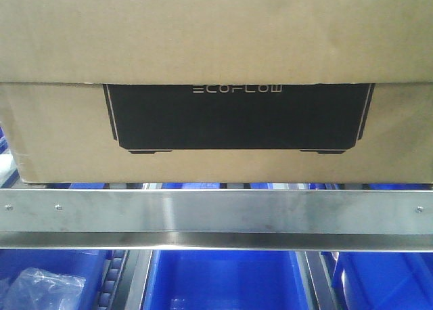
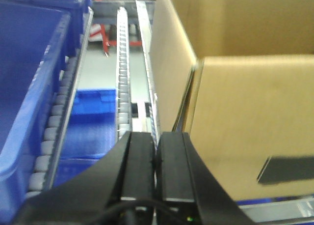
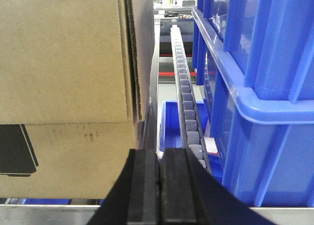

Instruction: Grab box from left shelf to table start

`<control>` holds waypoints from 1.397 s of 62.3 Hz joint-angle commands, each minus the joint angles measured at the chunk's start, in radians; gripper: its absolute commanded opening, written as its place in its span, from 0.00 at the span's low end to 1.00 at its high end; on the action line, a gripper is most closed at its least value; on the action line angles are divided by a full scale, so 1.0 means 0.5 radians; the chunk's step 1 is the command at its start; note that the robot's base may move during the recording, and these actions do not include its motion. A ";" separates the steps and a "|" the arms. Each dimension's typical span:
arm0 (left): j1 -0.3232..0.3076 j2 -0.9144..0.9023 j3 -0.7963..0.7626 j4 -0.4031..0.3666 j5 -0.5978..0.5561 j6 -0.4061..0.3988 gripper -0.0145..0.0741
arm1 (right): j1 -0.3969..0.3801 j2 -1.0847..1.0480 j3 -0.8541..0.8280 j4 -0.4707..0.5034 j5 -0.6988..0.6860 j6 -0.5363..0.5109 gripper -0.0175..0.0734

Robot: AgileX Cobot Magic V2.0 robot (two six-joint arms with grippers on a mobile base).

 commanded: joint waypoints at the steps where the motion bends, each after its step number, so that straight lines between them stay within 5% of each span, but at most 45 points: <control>1: -0.006 0.217 -0.210 -0.052 -0.102 -0.024 0.16 | -0.010 -0.009 -0.004 -0.022 -0.183 -0.012 0.25; 6: -0.006 0.369 -0.358 0.011 -0.040 -0.246 0.16 | -0.010 -0.009 -0.004 -0.022 -0.183 -0.012 0.25; 14: -0.006 0.613 -0.570 0.357 0.066 -0.877 0.16 | -0.010 -0.009 -0.004 -0.022 -0.183 -0.012 0.25; 21: -0.006 0.783 -0.721 0.619 0.111 -1.173 0.16 | -0.010 -0.009 -0.004 -0.022 -0.183 -0.012 0.25; 31: -0.131 1.000 -0.958 0.809 0.296 -1.178 0.16 | -0.010 -0.009 -0.004 -0.022 -0.183 -0.012 0.25; 49: -0.358 1.386 -1.357 0.862 0.507 -1.148 0.21 | -0.010 -0.009 -0.004 -0.022 -0.183 -0.012 0.25; 63: -0.385 1.636 -1.729 0.761 0.942 -1.124 0.56 | -0.010 -0.009 -0.004 -0.022 -0.183 -0.012 0.25; 73: -0.385 1.766 -1.943 0.535 1.110 -0.887 0.56 | -0.010 -0.009 -0.004 -0.022 -0.183 -0.012 0.25; 87: -0.385 1.961 -2.206 0.536 1.299 -0.856 0.56 | -0.010 -0.009 -0.004 -0.022 -0.183 -0.012 0.25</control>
